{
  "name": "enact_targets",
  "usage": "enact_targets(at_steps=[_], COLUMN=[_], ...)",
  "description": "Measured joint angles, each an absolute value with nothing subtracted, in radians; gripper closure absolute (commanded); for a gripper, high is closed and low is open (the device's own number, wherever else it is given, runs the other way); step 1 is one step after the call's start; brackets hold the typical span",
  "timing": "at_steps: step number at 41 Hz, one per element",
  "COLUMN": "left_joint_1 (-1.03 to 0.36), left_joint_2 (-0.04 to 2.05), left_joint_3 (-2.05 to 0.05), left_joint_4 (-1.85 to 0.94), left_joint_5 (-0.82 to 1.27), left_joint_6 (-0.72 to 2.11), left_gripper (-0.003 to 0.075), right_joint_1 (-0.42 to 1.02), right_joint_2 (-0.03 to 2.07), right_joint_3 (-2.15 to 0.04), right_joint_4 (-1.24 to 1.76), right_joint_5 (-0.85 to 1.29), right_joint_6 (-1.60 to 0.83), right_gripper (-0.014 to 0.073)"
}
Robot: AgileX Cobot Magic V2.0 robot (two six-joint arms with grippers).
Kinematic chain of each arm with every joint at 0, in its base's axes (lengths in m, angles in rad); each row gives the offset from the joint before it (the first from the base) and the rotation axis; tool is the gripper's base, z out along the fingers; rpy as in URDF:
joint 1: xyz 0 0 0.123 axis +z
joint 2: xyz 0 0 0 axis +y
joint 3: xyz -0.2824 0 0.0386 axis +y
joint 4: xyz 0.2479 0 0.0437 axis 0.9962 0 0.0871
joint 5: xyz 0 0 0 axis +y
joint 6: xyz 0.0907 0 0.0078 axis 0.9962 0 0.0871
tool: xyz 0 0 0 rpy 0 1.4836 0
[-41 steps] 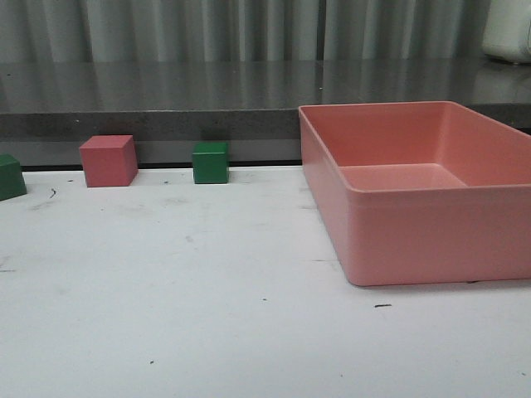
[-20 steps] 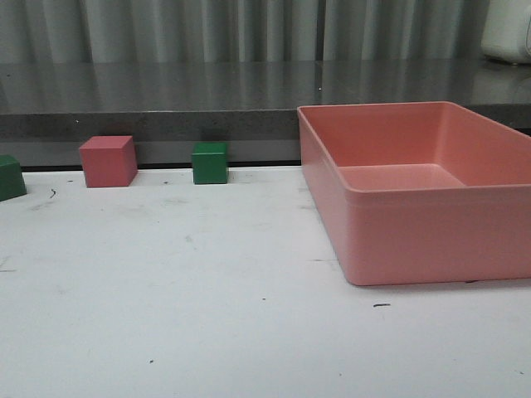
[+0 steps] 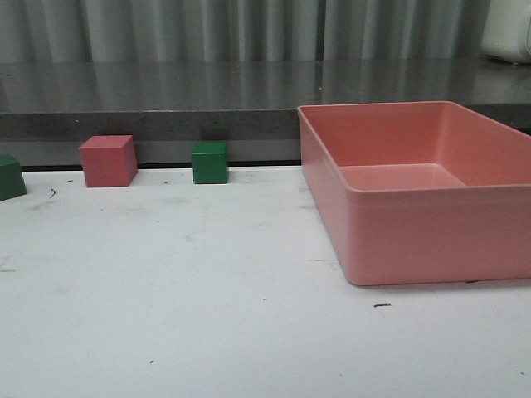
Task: Place and stand button with both arms
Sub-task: 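Move the right gripper over the pink bin toward the yellow button, then lower the right gripper into the bin and grasp the yellow button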
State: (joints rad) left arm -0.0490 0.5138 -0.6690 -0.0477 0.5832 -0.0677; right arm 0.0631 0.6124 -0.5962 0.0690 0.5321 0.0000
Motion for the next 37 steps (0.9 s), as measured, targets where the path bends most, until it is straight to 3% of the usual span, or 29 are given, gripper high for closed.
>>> enact_targets(at_steps=[3,8,11,14,26,37], left_joint_1=[-0.049,-0.049,-0.049,-0.049,-0.049,-0.049], left_joint_2=[0.534,0.555,0.562,0.564,0.564,0.564], left_joint_3=[-0.669,-0.669,-0.669,-0.669,-0.669,-0.669], left_joint_4=[-0.043,-0.034,-0.032,-0.032,-0.03,-0.03], left_joint_5=[0.583,0.583,0.583,0.583,0.583,0.583], left_joint_6=[-0.068,-0.068,-0.068,-0.068,-0.068,-0.068], left_gripper=[0.0555,0.0304,0.0249,0.0246,0.0246,0.0246], right_joint_1=[0.063,0.063,0.063,0.063,0.078,0.228], right_joint_2=[0.615,0.615,0.615,0.615,0.657,0.908], right_joint_3=[-0.596,-0.596,-0.596,-0.596,-0.654,-0.82], right_joint_4=[0.069,0.059,0.047,0.032,0.056,0.062], right_joint_5=[0.532,0.532,0.532,0.533,0.582,0.682], right_joint_6=[0.0,0.0,0.0,0.0,0.0,-0.014], right_gripper=[0.0492,0.0199,0.0035,-0.0059,-0.006,-0.006])
